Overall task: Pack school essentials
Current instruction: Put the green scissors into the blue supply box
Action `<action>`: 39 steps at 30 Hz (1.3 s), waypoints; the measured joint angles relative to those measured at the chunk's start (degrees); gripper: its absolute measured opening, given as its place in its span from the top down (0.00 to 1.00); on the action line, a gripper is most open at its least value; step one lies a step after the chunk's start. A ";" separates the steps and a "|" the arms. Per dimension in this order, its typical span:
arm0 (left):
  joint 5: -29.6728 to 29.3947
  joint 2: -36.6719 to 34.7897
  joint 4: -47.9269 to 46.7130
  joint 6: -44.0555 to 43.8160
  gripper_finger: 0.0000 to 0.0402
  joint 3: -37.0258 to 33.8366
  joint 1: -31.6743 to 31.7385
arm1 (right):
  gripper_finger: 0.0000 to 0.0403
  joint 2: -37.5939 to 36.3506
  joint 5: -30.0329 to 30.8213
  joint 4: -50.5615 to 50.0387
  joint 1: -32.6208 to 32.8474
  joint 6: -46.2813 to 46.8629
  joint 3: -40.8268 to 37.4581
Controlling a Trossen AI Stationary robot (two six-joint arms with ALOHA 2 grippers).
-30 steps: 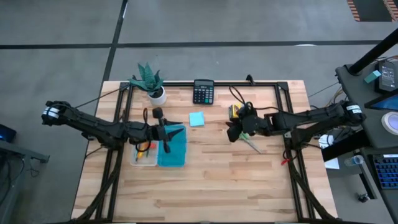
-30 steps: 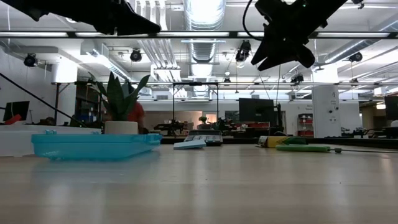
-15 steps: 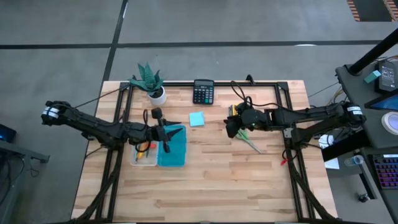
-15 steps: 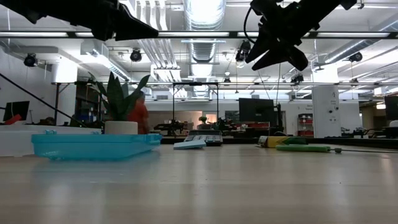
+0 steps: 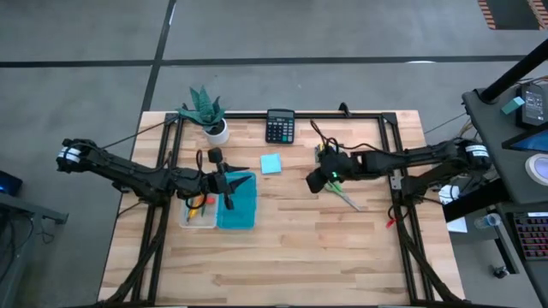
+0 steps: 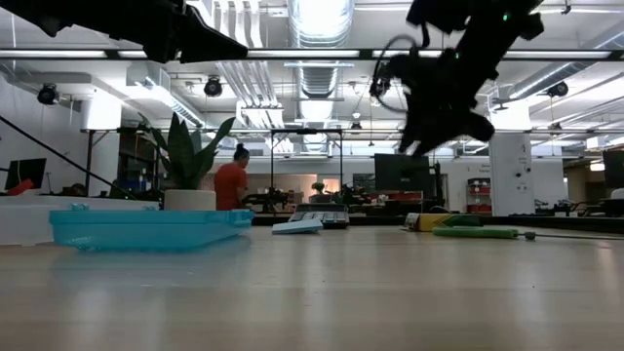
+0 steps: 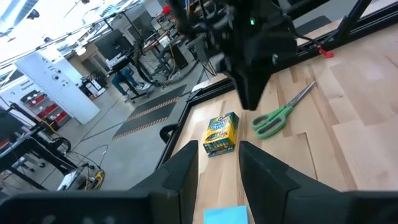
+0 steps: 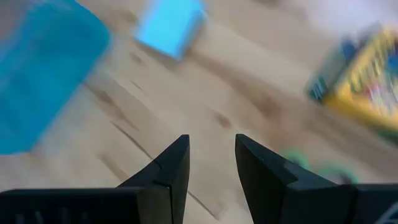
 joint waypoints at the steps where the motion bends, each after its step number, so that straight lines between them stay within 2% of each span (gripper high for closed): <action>1: -0.35 0.00 -0.09 0.00 0.75 -0.07 0.00 | 0.71 0.88 -1.37 -1.93 -0.64 0.71 0.00; 4: -0.94 0.00 -0.10 -0.02 0.75 -0.24 0.00 | 0.71 3.35 -4.23 -7.48 -2.23 2.58 0.00; 10: -1.09 0.00 -0.03 -0.02 0.75 -0.46 0.00 | 0.71 6.71 -4.64 -13.25 -4.65 3.89 0.00; 39: -2.36 -0.04 -0.01 0.05 0.75 -0.63 0.00 | 0.71 17.13 -4.90 -12.76 -6.23 1.09 0.06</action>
